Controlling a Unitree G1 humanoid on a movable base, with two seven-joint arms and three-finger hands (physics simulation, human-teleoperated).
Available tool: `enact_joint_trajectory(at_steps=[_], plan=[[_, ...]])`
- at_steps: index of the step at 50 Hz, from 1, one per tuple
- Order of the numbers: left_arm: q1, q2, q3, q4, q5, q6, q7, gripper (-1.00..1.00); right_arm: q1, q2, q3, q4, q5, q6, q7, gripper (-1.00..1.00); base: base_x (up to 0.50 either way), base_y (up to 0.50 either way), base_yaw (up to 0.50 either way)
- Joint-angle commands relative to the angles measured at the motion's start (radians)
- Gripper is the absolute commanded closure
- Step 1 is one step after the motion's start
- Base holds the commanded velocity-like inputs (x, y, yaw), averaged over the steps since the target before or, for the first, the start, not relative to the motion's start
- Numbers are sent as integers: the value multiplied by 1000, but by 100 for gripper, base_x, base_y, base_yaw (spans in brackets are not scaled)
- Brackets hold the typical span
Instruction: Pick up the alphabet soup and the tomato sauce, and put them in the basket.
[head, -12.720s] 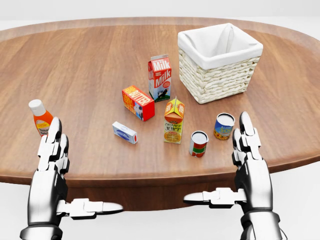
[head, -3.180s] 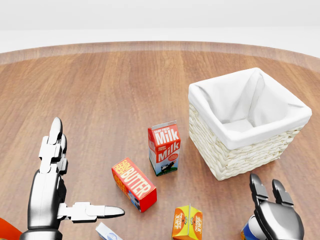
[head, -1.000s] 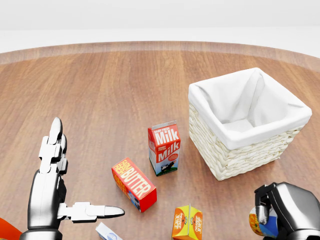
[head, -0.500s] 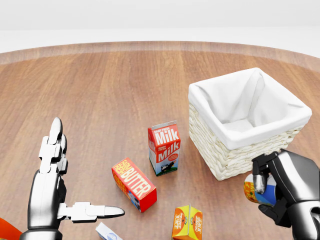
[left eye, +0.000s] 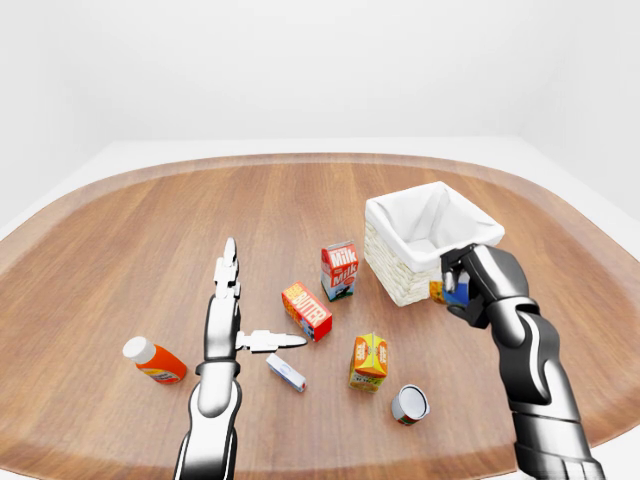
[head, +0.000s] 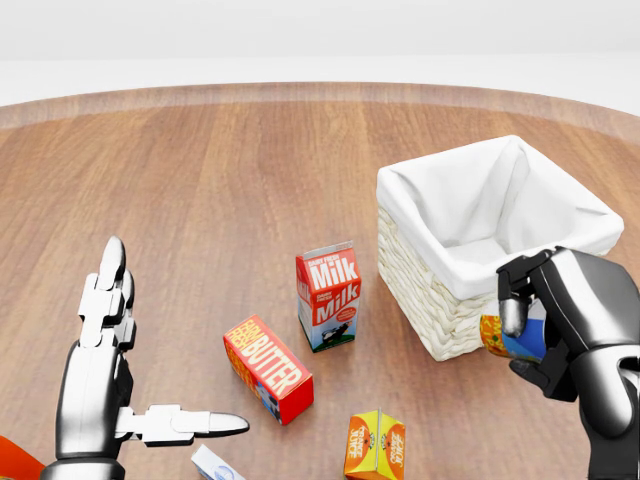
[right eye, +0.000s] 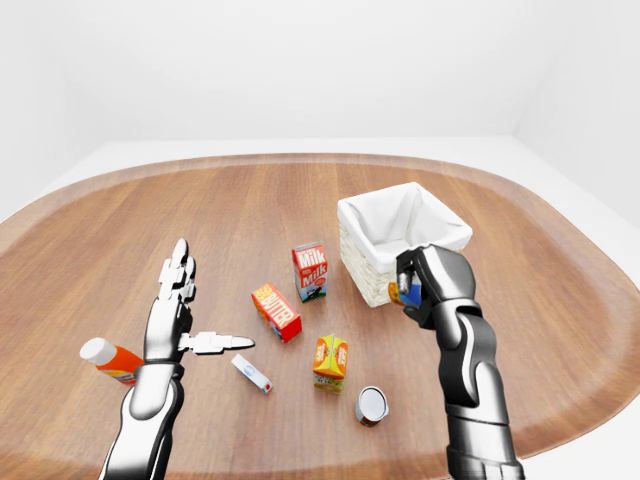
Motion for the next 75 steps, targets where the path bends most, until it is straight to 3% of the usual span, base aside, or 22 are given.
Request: enact_joint_trajectory(at_steps=[1,13,29,43,75], plan=[[0,1,-1,3,-2,0,-1,-100,-94,-27,12,22,6,52,1,100,0,0,0],[-4,1,1,1,-4,0,-2,-100,-186,-51,35,85,-10,80,6,100,0,0,0],[-3,0,-2,-12,-4,0,-2,-100,-301,-82,61,218,-20,81,-25,100,0,0,0],[-3,1,-1,-7,-4,0,-2,-100,-449,-114,81,365,-18,103,-37,100,0,0,0],[-3,1,0,3,-3,0,-2,-100,-749,-108,162,813,-22,71,-186,100,0,0,0]])
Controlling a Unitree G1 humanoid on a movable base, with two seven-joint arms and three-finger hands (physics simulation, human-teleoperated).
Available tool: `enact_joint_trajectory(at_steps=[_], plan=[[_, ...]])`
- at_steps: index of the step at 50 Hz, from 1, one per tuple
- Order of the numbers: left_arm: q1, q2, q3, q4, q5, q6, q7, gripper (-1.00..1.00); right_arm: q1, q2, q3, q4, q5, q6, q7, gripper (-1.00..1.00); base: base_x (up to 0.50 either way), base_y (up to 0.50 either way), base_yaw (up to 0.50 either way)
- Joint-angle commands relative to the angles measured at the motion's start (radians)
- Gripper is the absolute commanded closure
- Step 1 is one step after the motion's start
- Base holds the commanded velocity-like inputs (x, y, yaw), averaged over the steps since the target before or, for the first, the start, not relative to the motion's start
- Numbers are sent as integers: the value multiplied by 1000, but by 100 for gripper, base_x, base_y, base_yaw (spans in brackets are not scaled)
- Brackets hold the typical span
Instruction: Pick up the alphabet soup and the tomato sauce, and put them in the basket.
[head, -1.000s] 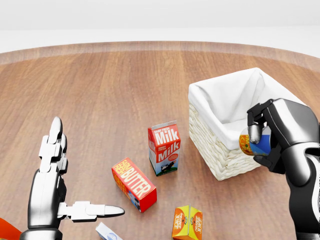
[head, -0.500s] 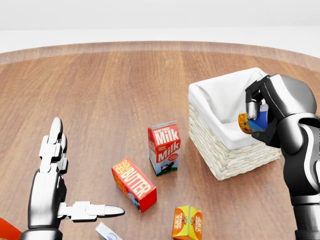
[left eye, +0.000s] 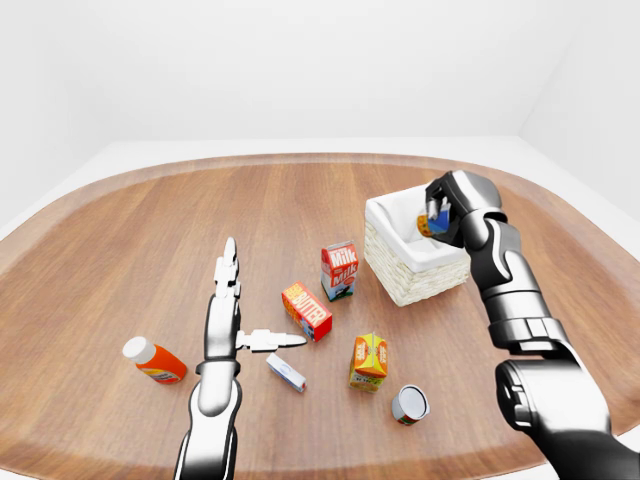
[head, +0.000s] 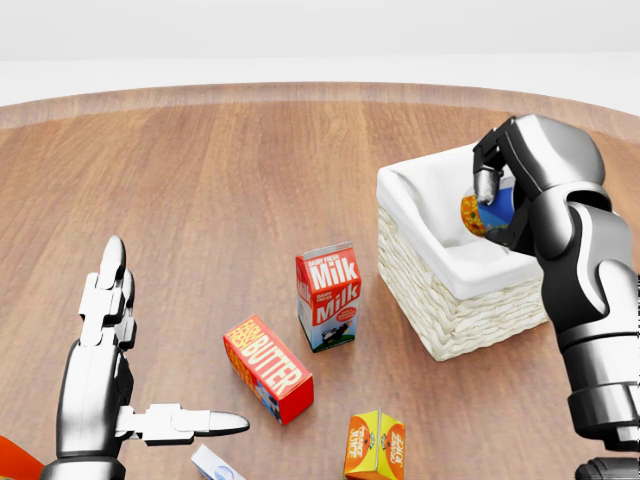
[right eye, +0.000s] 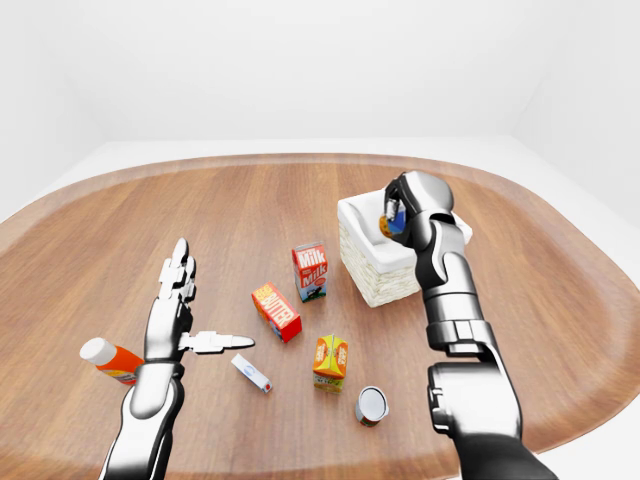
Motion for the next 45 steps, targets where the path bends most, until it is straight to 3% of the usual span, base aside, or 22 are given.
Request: enact_joint_trajectory(at_steps=[1,8,14,26,37,45], plan=[[2,1,-1,-3,-2,0,-2,-100,-121,4,27,151,0,-2,-69,100,0,0,0],[-2,1,1,-1,-3,0,-3,-100,-237,6,45,374,9,-36,-155,100,0,0,0],[-3,1,1,-4,-5,0,-3,-100,-313,16,65,529,22,-48,-222,100,0,0,0],[0,0,-1,-13,-5,0,-4,-100,-372,30,84,640,25,-21,-257,100,0,0,0],[-1,1,0,-5,-7,0,-4,-100,-381,32,81,703,18,27,-279,100,0,0,0],[-2,1,0,-6,-7,0,-4,-100,-376,40,77,724,12,31,-291,100,0,0,0]])
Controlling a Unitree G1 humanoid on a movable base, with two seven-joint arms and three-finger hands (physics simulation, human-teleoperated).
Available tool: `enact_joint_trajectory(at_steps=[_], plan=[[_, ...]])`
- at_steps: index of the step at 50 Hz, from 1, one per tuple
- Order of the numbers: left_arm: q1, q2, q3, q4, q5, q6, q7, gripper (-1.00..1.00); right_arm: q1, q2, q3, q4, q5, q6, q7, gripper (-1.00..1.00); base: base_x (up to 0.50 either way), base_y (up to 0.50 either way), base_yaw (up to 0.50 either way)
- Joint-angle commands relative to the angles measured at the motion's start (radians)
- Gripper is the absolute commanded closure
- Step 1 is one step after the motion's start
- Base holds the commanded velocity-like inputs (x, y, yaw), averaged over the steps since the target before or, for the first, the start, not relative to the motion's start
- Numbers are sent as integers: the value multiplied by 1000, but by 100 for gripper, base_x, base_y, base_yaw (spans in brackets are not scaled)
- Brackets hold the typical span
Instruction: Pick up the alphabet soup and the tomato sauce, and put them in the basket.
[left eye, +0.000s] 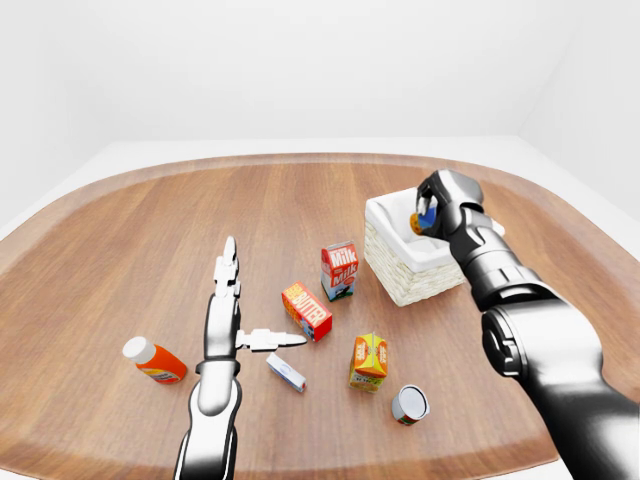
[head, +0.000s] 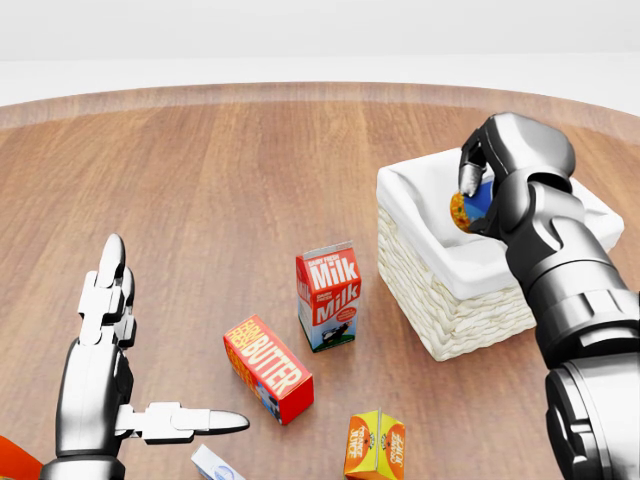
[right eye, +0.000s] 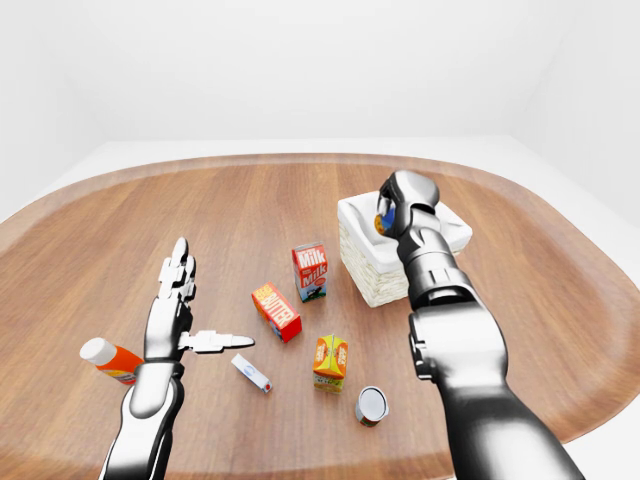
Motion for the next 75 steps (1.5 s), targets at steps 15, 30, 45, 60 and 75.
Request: enact_joint_trajectory(at_steps=[15,30,45,60,75], plan=[[3,1,0,0,-4,0,-3,-100,-7,19,-9,49,-5,21,-51,100,0,0,0],[3,1,0,2,-3,0,-3,-100,6,16,-13,53,-5,21,-52,100,0,0,0],[3,1,0,3,-4,0,-3,-100,4,15,-14,54,-6,21,-57,-100,0,0,0],[3,1,0,3,-3,0,-3,-100,5,12,-16,54,-2,21,-62,-100,0,0,0],[3,1,0,3,-3,0,-3,-100,-5,-3,-16,45,0,21,-56,-100,0,0,0]])
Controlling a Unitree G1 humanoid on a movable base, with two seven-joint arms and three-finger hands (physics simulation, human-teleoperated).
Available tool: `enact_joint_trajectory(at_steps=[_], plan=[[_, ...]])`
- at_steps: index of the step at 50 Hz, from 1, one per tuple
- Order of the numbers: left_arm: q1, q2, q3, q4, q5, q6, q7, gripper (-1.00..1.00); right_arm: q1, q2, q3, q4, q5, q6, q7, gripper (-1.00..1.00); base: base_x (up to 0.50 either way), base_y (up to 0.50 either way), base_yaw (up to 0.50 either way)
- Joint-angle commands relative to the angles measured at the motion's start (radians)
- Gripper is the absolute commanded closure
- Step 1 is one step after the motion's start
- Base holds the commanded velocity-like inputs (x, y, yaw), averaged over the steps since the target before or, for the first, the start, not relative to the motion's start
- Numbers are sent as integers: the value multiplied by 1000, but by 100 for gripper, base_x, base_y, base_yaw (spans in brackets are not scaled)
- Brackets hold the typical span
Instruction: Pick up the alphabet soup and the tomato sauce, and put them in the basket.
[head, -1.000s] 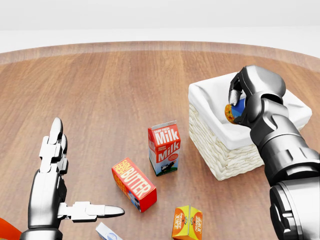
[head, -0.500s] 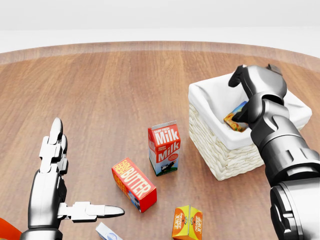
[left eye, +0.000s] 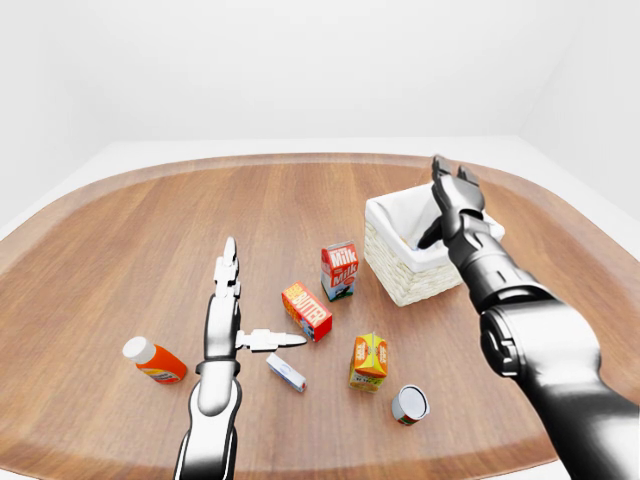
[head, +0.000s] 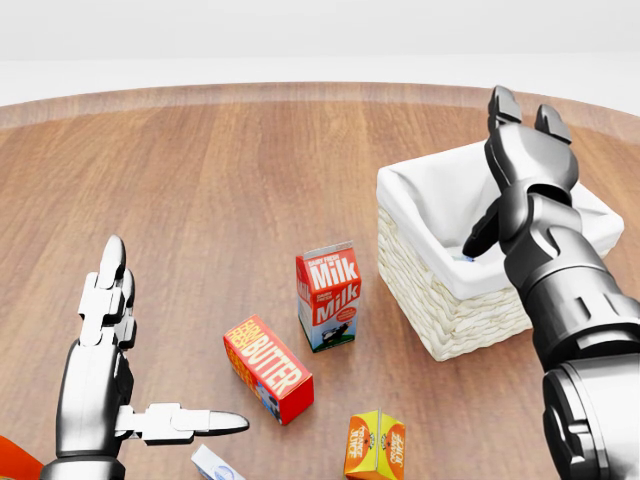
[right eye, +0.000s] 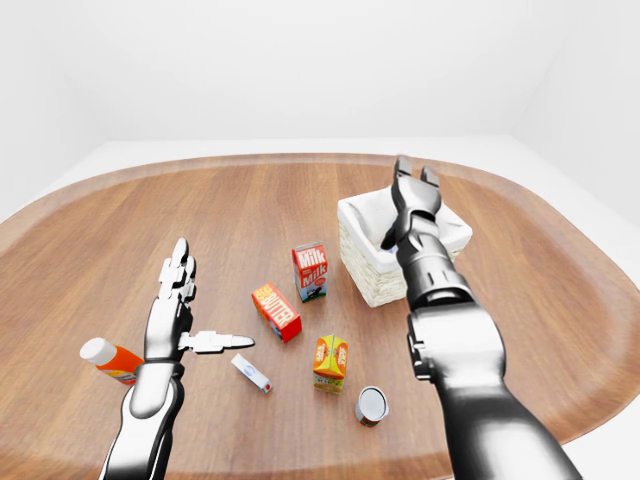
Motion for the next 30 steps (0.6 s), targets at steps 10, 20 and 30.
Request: enact_joint_trajectory(at_steps=[10,20,30], plan=[[2,1,-1,-2,-2,0,-2,-100,-19,-51,-11,-24,33,0,10,-100,0,0,0],[2,1,-1,-1,-2,0,-2,-100,-14,-65,-16,-38,61,-21,9,-100,0,0,0],[2,1,-1,-2,-2,0,-2,-100,-6,-67,-34,-50,142,-49,28,-100,0,0,0]])
